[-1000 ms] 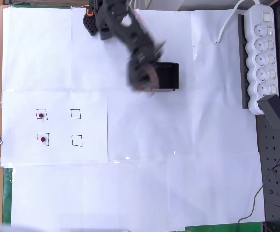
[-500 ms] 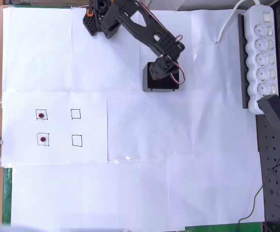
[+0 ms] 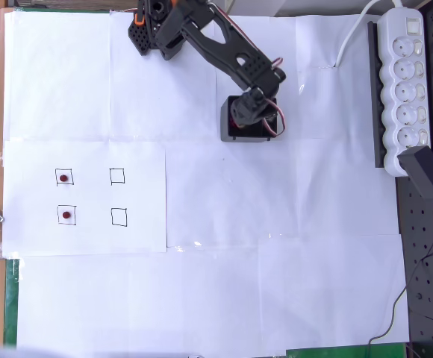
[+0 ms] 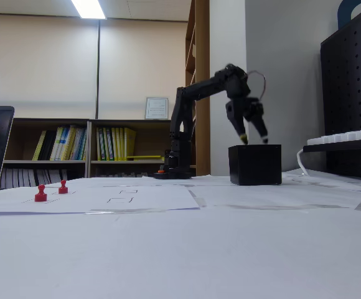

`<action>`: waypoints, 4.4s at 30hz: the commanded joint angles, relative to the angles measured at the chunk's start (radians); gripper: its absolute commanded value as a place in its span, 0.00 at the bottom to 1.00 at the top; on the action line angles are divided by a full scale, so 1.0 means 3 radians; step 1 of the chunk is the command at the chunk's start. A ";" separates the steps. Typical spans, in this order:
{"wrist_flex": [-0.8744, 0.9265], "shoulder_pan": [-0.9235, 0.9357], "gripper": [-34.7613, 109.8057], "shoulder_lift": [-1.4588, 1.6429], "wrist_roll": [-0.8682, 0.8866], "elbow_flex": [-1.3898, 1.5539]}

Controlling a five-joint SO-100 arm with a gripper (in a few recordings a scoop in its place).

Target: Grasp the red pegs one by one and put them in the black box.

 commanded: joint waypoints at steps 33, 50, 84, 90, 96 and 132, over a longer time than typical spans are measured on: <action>-0.7000 0.4096 0.36 0.0757 0.1207 -0.4418; -0.7634 0.4106 0.35 0.2163 0.1094 -0.3160; -0.7061 0.4147 0.32 0.2347 0.1345 -0.2633; -0.7056 0.4147 0.24 0.2342 0.1340 -0.2633; -0.6688 0.4152 0.24 0.2183 0.1452 -0.2623; 0.0046 -0.0516 0.35 0.1401 -0.0516 0.0593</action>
